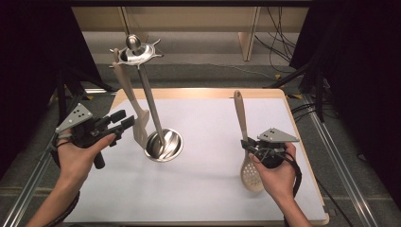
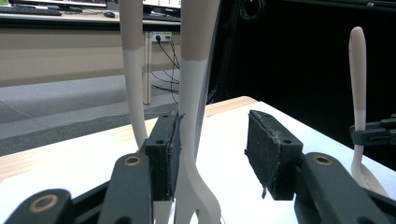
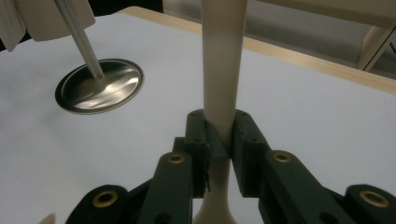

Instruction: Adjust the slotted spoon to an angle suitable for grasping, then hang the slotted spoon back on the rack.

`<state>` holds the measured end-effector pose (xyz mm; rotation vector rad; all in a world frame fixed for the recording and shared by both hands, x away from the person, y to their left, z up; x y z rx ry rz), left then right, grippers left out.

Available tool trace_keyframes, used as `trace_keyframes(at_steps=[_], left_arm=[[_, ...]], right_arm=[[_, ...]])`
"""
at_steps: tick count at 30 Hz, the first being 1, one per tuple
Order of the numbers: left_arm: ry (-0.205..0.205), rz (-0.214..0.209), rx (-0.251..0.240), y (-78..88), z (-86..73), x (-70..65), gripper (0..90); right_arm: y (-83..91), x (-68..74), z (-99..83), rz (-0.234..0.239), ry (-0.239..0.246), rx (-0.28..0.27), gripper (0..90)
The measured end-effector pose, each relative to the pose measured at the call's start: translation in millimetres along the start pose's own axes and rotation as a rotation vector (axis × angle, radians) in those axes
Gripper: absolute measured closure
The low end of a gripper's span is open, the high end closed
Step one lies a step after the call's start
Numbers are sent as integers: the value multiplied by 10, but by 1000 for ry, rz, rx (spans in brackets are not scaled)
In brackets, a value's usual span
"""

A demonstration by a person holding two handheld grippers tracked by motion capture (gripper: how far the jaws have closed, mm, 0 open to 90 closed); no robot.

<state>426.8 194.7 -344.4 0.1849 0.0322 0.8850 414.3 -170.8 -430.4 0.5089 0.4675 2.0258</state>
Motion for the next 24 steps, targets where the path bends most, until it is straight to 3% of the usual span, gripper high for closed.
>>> trace_keyframes(at_steps=[7,9,10,11,20,24], left_arm=[[6,-5,1,-58,-12,-20,538],[-8,-17,-3,-77,-17,-41,535],[-7,-17,1,-84,-30,-66,533],[-4,-21,7,-87,-45,-90,532],[-28,-31,-2,-67,0,-187,526],[-34,-61,-7,-148,4,-291,516]], right_arm=[[10,-28,-5,0,10,-28,789],[29,6,-22,0,-35,-10,789],[22,-4,-2,11,-9,-23,789],[40,27,-4,4,-33,-20,789],[44,184,76,26,16,-40,789],[11,287,35,36,65,-15,788]])
Point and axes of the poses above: each handheld gripper's, and its own axes: y roughly backward along the jaws, z roughly out of its top, x roughly to its left, the point moved 9 cm from there along -y, roughly forward along the jaws, and after that the axes turned 10 degrees about -y, right-handed, at the moved point
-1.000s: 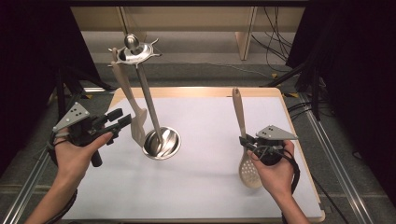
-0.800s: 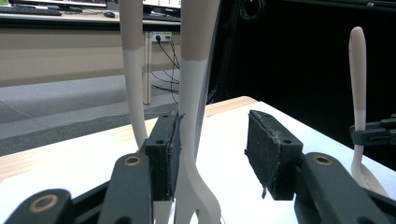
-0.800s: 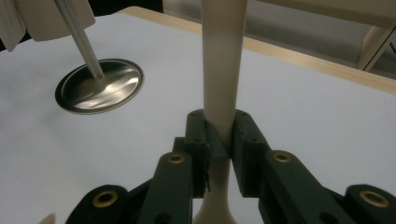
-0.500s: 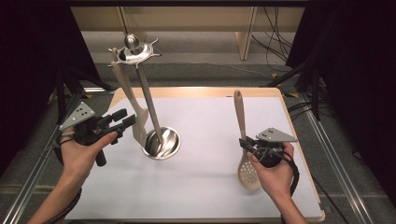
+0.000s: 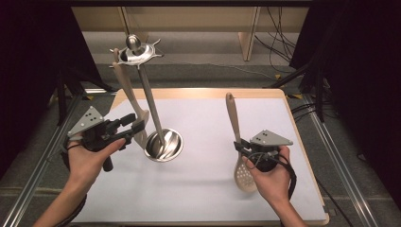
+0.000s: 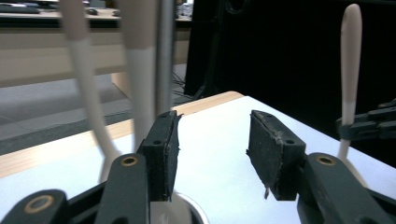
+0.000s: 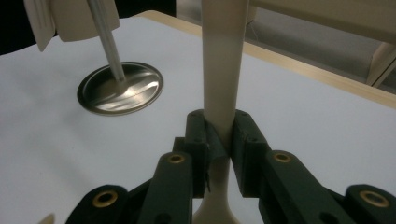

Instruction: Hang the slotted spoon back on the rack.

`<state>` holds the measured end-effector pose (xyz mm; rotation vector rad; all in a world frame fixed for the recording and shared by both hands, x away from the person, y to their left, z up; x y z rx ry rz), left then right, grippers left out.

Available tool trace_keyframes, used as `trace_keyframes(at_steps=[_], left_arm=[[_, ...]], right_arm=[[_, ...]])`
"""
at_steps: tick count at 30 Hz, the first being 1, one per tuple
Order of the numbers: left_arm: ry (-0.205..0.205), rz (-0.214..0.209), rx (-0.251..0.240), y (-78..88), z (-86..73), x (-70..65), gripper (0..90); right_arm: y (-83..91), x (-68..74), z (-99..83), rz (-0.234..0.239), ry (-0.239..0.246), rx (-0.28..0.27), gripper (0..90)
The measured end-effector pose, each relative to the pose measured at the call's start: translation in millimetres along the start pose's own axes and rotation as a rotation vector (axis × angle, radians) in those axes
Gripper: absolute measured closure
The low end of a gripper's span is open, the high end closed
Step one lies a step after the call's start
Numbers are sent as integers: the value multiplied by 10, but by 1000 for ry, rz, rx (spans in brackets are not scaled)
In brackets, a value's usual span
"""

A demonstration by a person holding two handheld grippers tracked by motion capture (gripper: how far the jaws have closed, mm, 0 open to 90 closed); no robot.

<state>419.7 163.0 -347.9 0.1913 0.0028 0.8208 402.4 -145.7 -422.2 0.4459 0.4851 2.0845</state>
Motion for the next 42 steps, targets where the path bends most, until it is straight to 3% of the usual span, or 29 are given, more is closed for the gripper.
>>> trace_keyframes(at_steps=[3,6,12,13,18,21,27,31,34,35,38,42], left_arm=[[-2,-24,-3,-55,20,-90,505],[-3,-43,-2,-100,60,-158,501],[-22,-76,-8,-196,133,-340,500],[-23,-84,-13,-213,143,-369,500],[-51,-148,-6,-324,194,-565,493],[-56,-165,-8,-373,229,-652,489],[-77,-199,-10,-446,283,-804,486],[-70,-215,-6,-506,284,-888,485],[-76,-223,-1,-550,276,-923,485],[-69,-226,-4,-565,276,-937,485],[-71,-229,-5,-593,275,-955,487],[-76,-234,-3,-594,286,-970,492]], right_arm=[[-11,64,4,19,24,2,788],[-9,139,27,18,9,-5,789],[-11,296,113,42,21,-29,789],[-1,330,107,47,17,-14,789],[-29,475,137,73,52,-18,789],[-38,575,160,90,62,-20,789],[-85,704,204,114,48,-27,789],[-105,773,212,130,42,-18,789],[-142,810,244,142,92,-37,789],[-146,848,228,147,70,-25,789],[-164,902,243,156,102,-37,789],[-167,938,235,169,79,-20,788]])
Point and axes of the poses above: each handheld gripper's, and its own axes: y roughly backward along the jaws, z roughly out of its top, x roughly to its left, the point moved 9 cm from there along -y, roughly forward along the jaws, and after that the axes turned 10 degrees about -y, right-handed, at the moved point
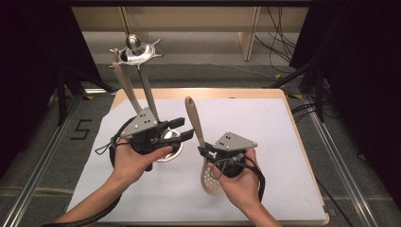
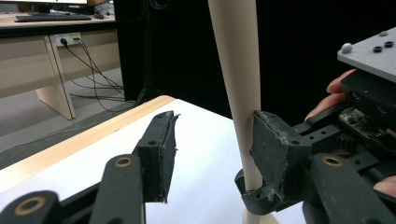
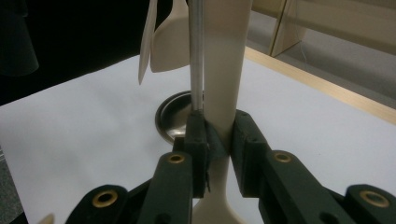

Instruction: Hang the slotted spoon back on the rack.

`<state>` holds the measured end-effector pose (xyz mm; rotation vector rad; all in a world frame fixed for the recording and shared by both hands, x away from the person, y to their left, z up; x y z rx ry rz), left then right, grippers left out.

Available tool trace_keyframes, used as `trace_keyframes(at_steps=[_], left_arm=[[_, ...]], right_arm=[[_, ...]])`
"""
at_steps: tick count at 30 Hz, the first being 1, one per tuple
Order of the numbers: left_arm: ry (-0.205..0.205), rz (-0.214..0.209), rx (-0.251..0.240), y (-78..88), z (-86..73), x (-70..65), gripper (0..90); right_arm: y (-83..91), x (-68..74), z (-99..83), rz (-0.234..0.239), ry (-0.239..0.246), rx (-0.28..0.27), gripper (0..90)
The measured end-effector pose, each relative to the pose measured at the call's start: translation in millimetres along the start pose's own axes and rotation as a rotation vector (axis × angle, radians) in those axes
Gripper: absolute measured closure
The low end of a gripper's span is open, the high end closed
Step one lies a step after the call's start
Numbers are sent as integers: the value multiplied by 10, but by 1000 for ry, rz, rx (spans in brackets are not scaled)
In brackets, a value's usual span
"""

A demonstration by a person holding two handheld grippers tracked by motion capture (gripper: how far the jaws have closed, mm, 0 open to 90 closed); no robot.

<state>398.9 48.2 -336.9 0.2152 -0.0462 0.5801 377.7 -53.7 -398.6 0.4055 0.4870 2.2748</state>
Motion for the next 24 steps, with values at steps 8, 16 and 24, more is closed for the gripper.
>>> trace_keyframes(at_steps=[8,16,24], left_arm=[[7,-20,-1,-48,15,-73,495],[-5,-34,-6,-91,25,-101,604],[-32,-98,-3,35,48,-121,745]], right_arm=[[-31,-7,25,-27,11,0,789],[-86,93,43,-17,37,-1,789],[-112,185,76,78,142,-21,687]])
Point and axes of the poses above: each handheld gripper's, and its own axes: y roughly backward along the jaws, z roughly out of its top, x roughly to its left, the point moved 9 cm from there along -y, roughly forward along the jaws, and after that the axes turned 10 degrees about -y, right-handed, at the moved point
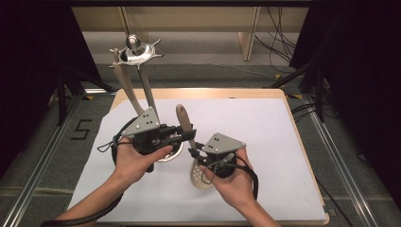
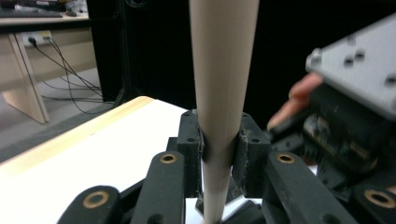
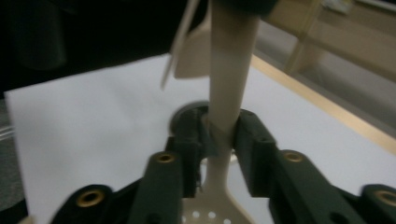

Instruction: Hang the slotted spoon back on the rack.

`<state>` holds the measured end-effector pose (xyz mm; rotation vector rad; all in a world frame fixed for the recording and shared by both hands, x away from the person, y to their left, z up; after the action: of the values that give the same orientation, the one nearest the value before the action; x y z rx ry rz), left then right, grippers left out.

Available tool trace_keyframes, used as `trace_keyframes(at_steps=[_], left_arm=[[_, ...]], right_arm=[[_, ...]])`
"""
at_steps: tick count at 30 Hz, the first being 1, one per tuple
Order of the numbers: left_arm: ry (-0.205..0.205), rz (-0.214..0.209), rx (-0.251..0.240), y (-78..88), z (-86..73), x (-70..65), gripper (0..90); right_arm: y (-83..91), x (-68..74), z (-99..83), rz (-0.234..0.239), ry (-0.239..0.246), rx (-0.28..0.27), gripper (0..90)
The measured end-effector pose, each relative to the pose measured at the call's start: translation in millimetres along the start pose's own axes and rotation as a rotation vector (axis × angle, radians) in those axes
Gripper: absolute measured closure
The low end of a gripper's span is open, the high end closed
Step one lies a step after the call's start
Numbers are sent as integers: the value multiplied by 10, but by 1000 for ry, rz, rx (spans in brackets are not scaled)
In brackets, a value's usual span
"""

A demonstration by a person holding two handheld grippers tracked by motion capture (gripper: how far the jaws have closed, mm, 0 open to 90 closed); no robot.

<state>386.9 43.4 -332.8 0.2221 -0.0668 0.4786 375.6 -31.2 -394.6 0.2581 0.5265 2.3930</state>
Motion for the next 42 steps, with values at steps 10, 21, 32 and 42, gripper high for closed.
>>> trace_keyframes(at_steps=[10,21,32,42], left_arm=[[-29,-120,-17,217,-34,-29,750],[3,-210,-50,307,-24,-90,750],[27,-258,-62,311,3,-147,749],[38,-225,-102,310,42,-110,743]], right_arm=[[62,86,49,307,70,-6,611],[-10,207,85,420,68,-2,618],[-21,292,103,479,48,8,703],[5,319,154,444,-16,7,789]])
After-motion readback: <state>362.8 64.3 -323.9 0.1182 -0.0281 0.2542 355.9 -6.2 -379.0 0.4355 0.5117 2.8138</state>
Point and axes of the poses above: each handheld gripper's, and its own axes: y roughly backward along the jaws, z roughly out of its top, x roughly to its left, the point moved 9 cm from there along -y, roughly forward along the jaws, and after that the axes turned 10 degrees about -y, right-handed, at the moved point
